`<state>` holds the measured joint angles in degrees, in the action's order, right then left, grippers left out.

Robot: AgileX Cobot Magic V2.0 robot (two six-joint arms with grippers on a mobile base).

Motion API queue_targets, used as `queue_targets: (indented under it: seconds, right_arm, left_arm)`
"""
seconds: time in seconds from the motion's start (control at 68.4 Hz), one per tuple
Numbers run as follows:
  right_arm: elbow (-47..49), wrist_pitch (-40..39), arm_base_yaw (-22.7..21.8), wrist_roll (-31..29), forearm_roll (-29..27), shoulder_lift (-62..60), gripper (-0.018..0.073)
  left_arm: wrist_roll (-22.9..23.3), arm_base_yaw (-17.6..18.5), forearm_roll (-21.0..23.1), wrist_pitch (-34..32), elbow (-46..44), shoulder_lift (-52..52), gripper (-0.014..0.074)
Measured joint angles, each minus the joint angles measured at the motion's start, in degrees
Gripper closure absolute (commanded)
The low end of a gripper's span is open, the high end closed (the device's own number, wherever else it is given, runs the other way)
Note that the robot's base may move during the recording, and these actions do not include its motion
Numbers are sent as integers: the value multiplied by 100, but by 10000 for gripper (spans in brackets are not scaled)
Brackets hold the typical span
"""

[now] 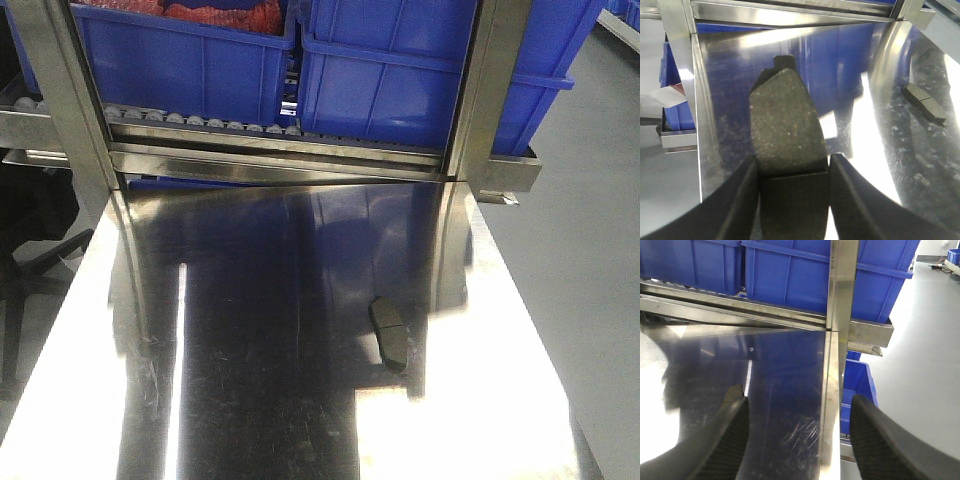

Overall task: Move and align brake pads A on conveyor
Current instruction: 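Lift the grasped pad off the table with the left gripper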

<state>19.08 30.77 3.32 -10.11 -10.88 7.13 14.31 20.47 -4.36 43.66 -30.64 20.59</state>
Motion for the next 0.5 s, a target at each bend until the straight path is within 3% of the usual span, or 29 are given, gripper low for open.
queue_targets:
  seconds: [0.497]
  right_arm:
    - [0,0,0,0,0,0,137]
  left_arm:
    - [0,0,0,0,0,0,603]
